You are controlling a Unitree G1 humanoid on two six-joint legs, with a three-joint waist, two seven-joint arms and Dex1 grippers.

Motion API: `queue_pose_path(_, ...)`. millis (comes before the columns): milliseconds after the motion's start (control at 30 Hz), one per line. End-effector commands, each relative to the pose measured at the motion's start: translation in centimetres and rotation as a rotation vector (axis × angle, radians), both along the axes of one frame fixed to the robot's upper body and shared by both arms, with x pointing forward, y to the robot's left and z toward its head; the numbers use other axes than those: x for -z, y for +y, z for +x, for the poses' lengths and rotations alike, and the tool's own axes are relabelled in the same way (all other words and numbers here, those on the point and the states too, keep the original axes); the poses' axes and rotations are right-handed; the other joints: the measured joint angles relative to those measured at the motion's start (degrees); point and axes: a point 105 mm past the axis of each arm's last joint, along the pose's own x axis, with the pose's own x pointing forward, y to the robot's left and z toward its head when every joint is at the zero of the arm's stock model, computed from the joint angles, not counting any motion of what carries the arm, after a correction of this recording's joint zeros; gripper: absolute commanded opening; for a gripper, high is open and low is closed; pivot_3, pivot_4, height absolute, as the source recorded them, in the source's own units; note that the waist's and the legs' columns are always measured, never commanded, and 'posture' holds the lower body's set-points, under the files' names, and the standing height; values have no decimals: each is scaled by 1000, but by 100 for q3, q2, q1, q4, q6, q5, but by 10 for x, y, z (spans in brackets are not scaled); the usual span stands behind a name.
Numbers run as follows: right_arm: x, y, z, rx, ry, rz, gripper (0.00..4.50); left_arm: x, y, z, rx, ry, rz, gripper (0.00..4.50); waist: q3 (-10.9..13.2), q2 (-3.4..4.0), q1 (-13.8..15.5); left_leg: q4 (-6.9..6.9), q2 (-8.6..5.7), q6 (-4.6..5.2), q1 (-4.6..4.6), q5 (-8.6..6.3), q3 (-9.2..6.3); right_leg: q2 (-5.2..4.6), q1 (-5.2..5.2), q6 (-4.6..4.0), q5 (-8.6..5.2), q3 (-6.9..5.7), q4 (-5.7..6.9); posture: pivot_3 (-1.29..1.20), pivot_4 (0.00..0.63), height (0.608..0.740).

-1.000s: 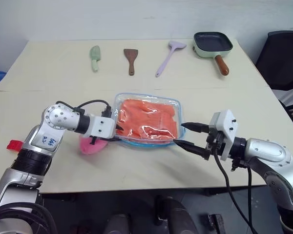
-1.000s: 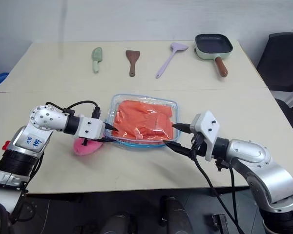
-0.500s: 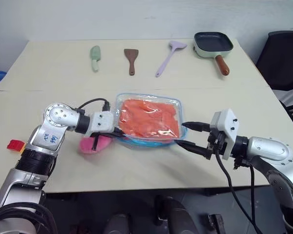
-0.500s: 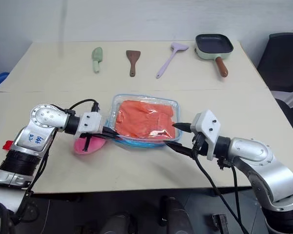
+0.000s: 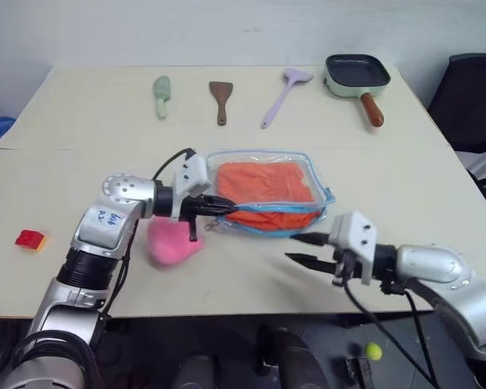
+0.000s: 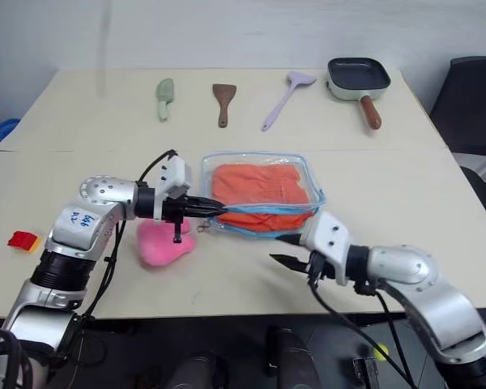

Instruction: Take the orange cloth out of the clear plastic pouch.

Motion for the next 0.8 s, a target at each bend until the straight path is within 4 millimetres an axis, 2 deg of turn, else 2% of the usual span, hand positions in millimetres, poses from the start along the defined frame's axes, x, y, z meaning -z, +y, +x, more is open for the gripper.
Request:
queue_pose_path(33,-5,1,20,40,-120,-50,468,-4,-8,-9,58,-57,19,0,0,0,-27,1,0,-2,1,1,2,-1,-1,0,0,3,-1,0,150,740)
queue_pose_path(167,-4,6,49,76,-224,-101,468,-2,-7,-7,58,-74,39,0,0,0,-44,1,0,-6,7,3,2,2,-2,-4,-2,4,0,0,150,740)
queue_pose_path(233,0,6,57,74,-245,-132,468,-2,-6,-6,51,-77,38,0,0,0,-42,0,1,-7,5,4,1,2,-4,-5,-2,2,1,0,150,740)
queue_pose_path(267,3,7,57,53,-250,-155,635,-2,-6,-5,50,-79,38,0,0,0,-42,0,1,-7,3,4,1,2,-5,-5,-2,1,6,0,150,740)
queue_pose_path(333,7,8,58,31,-272,-183,1095,-1,-7,-6,49,-82,36,0,0,0,-28,1,2,-6,-1,4,-1,1,-5,-5,-2,-2,5,0,150,740)
queue_pose_path(533,9,18,58,-13,-315,-185,3154,1,-10,-8,51,-97,37,0,0,0,-36,2,3,-6,-2,4,-4,-1,-5,-4,-2,-4,6,0,150,740)
queue_pose_path(800,15,22,65,-23,-335,-210,3154,-2,-10,-11,54,-104,25,0,0,0,-44,2,7,-6,-2,4,-4,-1,-5,-4,-2,-3,6,0,150,740)
